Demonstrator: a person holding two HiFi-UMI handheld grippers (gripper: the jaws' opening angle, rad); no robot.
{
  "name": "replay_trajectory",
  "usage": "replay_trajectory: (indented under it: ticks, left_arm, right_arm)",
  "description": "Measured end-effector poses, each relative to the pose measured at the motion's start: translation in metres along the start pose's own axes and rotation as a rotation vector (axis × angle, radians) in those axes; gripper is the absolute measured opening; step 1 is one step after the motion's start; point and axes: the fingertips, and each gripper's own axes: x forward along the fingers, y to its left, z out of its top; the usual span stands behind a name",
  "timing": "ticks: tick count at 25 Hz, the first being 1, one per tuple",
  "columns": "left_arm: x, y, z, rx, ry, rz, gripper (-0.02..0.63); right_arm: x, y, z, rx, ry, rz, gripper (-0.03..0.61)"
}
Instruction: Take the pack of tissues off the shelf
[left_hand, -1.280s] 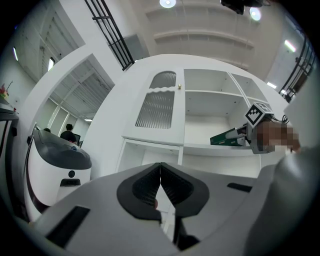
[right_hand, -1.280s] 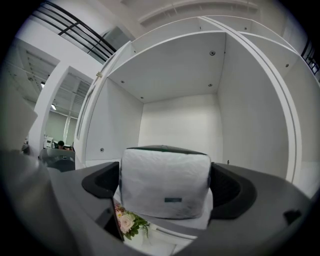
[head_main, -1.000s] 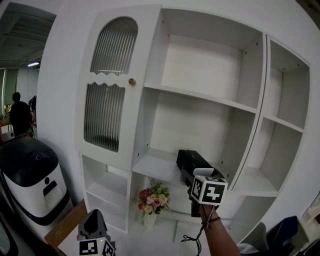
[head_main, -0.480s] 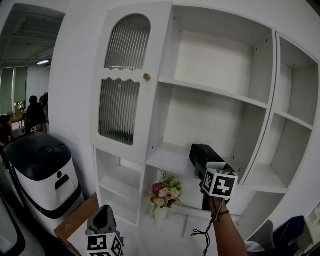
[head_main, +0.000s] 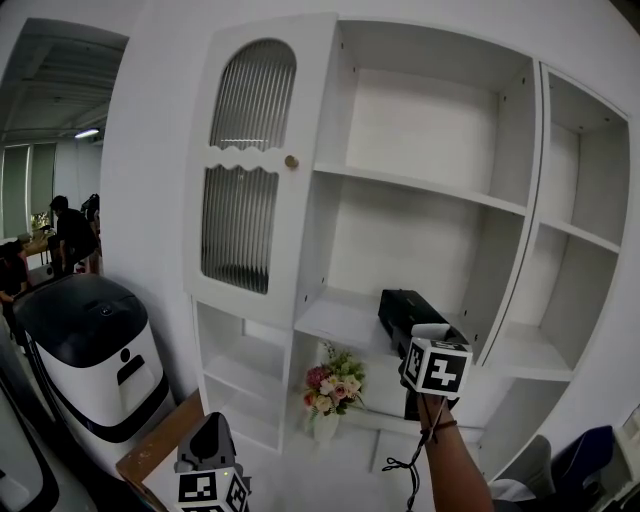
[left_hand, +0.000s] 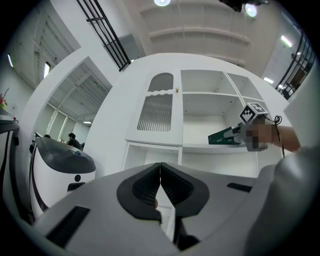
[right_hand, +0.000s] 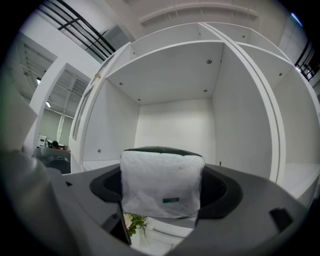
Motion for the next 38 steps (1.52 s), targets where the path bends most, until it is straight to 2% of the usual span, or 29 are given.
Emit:
replay_trajectory:
  ticks: [12, 23, 29, 33, 38]
  left_arm:
    - [-0.019, -0.015, 0.011, 0.024, -0.005, -0.006, 0.018]
    - [-0.047, -0.034, 0.005, 0.044, 0.027, -0.007, 0.018]
    - [-0.057, -0.046, -0.010, 0.051, 0.062, -0.018, 0.018]
    - [-0.060, -0.053, -0.021, 0.051, 0.085, -0.024, 0.018]
    - [-0.056, -0.059, -0.036, 0.050, 0.114, -0.036, 0.018]
  right_arm:
    - [-0.041, 0.004, 0.010, 0.028, -0.130, 0.046, 0.414]
    - [-0.110, 0.018, 0.019, 0.094, -0.248, 0.148, 0.415]
    - [-0.144, 0.022, 0.003, 0.130, -0.271, 0.188, 0.416]
    - [-0.162, 0.028, -0.015, 0.114, -0.281, 0.197, 0.416]
    - [-0.173, 0.030, -0.049, 0.128, -0.231, 0.207, 0.416]
